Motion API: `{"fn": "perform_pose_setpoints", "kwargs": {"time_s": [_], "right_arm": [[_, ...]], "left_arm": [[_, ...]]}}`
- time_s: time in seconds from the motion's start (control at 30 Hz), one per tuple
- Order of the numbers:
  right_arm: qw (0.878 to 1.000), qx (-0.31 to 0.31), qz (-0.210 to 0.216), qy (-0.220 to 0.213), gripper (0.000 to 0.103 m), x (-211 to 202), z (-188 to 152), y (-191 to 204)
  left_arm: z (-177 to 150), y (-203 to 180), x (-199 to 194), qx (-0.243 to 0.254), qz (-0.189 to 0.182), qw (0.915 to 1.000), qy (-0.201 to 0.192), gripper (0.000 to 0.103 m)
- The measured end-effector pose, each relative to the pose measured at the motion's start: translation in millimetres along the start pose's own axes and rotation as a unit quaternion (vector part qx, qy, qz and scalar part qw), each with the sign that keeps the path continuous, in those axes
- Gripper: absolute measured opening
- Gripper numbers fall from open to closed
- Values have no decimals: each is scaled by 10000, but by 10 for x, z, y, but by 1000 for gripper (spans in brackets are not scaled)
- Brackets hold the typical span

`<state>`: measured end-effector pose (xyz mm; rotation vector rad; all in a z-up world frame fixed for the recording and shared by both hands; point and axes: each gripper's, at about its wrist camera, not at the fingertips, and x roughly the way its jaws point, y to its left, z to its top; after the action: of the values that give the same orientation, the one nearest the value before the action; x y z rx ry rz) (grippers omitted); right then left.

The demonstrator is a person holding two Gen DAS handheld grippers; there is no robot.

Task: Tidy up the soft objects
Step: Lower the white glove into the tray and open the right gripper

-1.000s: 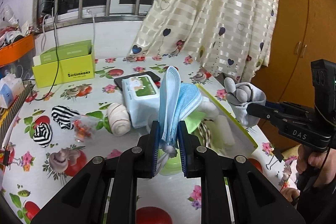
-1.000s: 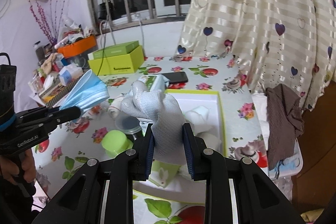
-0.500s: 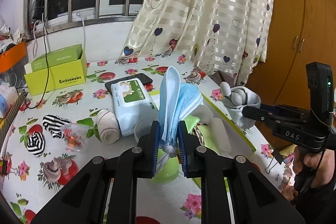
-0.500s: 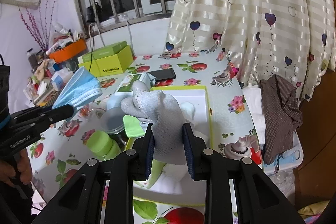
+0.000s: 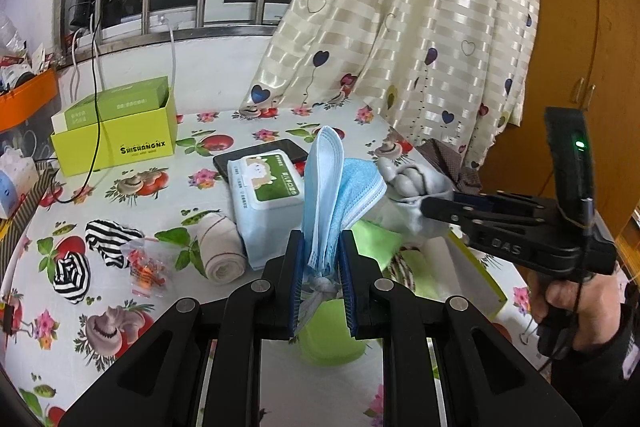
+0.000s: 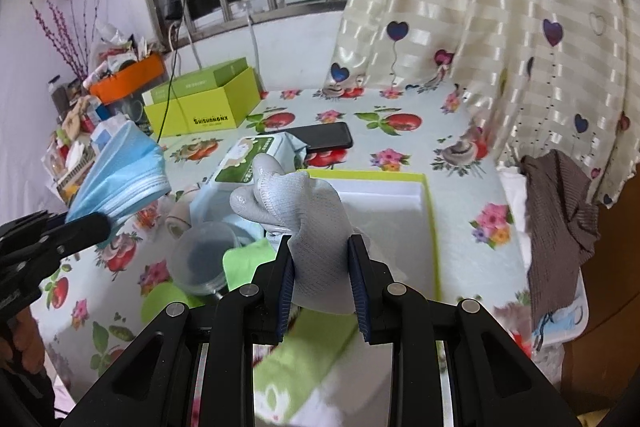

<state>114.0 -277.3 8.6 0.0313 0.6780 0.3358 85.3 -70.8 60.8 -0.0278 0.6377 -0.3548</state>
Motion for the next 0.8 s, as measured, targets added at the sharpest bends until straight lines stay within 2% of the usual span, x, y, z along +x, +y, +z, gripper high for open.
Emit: {"fn": "perform_pose_setpoints", "kwargs": {"time_s": [0.23,0.4,0.5,0.57,0.8], "right_arm": [[9995,-173,-132,213,25,407,241,44],[9980,-243,-182,546,25,772,266,47],[9972,-169,-127,717,34,917,227,19],[9973,-133,-60,713,42,912,209,19],[9997,30,-125,215,50,423,191,-82]], "left_arm": [[15,104,56,-105,22,9999,8,18],[21,151,105,-123,31,9999,43,18],[17,163,146,-106,36,9999,93,18],[19,161,164,-101,44,9999,115,18],[77,71,197,-30,62,9999,126,18]]}}
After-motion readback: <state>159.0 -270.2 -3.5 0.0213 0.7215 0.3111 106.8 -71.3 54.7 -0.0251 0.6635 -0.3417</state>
